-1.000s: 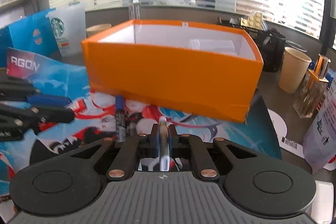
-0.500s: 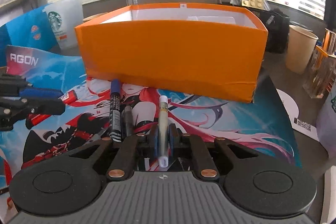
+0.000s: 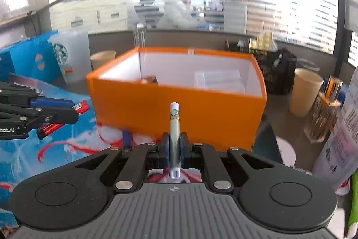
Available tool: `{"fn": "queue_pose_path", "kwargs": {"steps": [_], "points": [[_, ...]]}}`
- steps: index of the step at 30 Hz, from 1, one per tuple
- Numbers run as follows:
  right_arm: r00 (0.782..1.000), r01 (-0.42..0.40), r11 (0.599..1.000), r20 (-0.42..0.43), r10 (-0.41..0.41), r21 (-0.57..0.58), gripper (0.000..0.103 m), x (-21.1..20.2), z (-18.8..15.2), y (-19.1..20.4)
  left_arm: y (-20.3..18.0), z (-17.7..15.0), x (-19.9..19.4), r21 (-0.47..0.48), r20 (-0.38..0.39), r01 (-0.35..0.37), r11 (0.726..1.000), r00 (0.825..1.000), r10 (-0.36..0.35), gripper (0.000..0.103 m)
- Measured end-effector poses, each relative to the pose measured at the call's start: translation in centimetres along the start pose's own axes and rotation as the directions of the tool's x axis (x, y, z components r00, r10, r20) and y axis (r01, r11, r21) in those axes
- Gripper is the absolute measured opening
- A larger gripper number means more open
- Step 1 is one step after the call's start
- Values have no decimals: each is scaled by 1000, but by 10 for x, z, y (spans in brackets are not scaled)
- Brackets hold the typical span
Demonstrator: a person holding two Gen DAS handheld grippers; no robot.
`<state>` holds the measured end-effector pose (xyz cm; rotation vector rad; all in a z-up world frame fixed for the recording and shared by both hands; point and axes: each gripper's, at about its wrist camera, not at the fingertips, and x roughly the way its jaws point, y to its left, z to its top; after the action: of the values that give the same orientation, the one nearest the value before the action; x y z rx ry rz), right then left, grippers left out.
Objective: Organize rigid objects
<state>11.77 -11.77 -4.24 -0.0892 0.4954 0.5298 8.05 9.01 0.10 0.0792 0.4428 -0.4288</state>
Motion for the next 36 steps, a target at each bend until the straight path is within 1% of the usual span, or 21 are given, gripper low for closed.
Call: {"fn": "queue_pose_path", "kwargs": {"steps": [4, 10, 15, 20, 22, 27, 30, 32, 34, 36], "points": [[999, -5, 1000, 34, 5, -9, 9, -5, 13, 4, -5, 14, 0, 18, 29, 2, 1000, 1000, -2, 16], [998, -10, 1000, 63, 10, -12, 9, -7, 26, 7, -13, 32, 2, 34, 63, 22, 999, 998, -24, 16], [997, -9, 1000, 71, 10, -14, 9, -4, 30, 7, -17, 37, 9, 45, 67, 31, 998, 997, -34, 16], [998, -1, 1000, 64, 1, 5, 9, 0, 27, 2, -9, 22, 28, 3, 8, 38, 999, 999, -38, 16], [998, 3, 1000, 61, -3, 12, 9, 1, 26, -1, -7, 11, 36, -17, -41, 62, 998, 997, -63, 19], [998, 4, 1000, 56, -5, 18, 9, 1, 21, -5, -7, -20, 54, -53, -127, 47, 997, 990, -53, 20], [999, 3, 1000, 53, -4, 23, 9, 3, 19, -7, -4, -34, 64, -110, -173, 3, 994, 985, -22, 34], [999, 1, 1000, 53, -3, 26, 9, 3, 19, -7, -1, -38, 67, -176, -185, -16, 984, 983, -17, 62], [998, -3, 999, 56, 1, 33, 9, 3, 17, -8, 1, -37, 71, -208, -171, -34, 978, 985, -2, 69], [998, -5, 999, 58, 2, 39, 9, 2, 16, -9, -3, -37, 77, -199, -183, -66, 978, 983, 29, 70]]}}
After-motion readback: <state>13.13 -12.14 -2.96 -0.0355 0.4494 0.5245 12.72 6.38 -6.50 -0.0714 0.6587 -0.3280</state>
